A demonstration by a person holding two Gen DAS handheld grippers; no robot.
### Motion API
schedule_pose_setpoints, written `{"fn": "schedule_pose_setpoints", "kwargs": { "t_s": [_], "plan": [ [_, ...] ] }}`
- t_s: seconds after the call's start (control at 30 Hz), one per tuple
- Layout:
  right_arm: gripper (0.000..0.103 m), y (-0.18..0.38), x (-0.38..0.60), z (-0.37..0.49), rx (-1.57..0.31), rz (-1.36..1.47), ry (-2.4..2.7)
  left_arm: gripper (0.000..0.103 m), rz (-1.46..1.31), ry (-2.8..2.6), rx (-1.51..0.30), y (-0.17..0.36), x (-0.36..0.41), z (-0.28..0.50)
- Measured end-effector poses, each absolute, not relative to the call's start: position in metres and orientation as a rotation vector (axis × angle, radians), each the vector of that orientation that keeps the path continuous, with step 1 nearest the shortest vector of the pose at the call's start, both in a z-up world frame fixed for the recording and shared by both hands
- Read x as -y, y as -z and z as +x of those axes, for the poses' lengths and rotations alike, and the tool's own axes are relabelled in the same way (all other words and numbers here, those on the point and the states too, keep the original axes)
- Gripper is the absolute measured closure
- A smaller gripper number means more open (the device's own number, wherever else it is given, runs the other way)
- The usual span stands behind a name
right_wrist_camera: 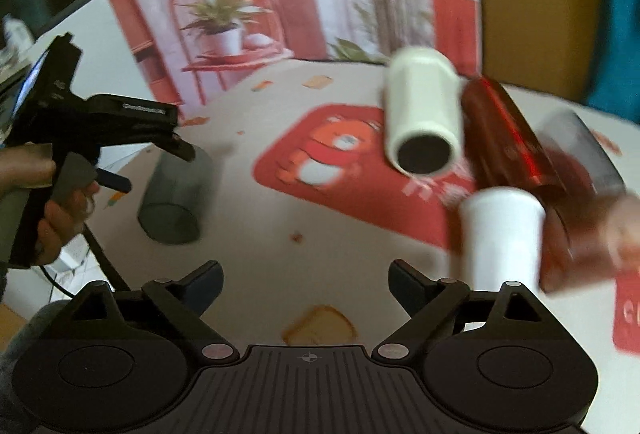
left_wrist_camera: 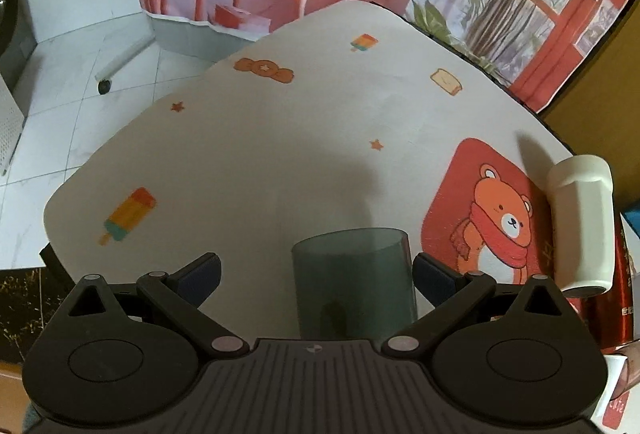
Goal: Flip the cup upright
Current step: 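Lift the grey cup with the right gripper and rotate it upright, then lower the upright grey cup onto the table and open the right gripper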
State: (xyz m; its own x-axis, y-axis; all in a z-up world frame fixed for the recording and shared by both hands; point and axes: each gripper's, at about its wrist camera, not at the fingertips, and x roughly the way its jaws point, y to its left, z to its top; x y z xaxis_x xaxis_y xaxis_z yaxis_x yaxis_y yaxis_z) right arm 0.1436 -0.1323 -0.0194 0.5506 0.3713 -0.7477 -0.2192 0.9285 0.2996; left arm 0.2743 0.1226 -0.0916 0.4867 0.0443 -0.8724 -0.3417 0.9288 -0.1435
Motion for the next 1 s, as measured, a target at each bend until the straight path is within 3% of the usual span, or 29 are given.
{"fn": "schedule_pose_setpoints", "kwargs": {
  "t_s": [0.13,0.2,0.27,0.6,1.0],
  "plan": [
    [0.015,0.025,0.139,0.143,-0.923,0.214,-0.346,0.003,-0.351,-0.221,-1.098,0.096,-0.117,0.277],
    [0.015,0.025,0.137,0.143,-0.922,0.219,-0.359,0.011,-0.385,-0.203,-1.119,0.101,-0.117,0.275],
    [0.015,0.024,0.135,0.143,-0.925,0.222,-0.368,0.032,-0.438,-0.173,-1.099,0.101,-0.12,0.271],
    [0.015,0.028,0.133,0.14,-0.939,0.226,-0.357,0.033,-0.234,-0.163,-0.868,0.068,-0.112,0.24],
    [0.014,0.03,0.136,0.138,-0.948,0.221,-0.328,0.033,-0.176,-0.242,-0.799,0.07,-0.113,0.276]
  ]
}}
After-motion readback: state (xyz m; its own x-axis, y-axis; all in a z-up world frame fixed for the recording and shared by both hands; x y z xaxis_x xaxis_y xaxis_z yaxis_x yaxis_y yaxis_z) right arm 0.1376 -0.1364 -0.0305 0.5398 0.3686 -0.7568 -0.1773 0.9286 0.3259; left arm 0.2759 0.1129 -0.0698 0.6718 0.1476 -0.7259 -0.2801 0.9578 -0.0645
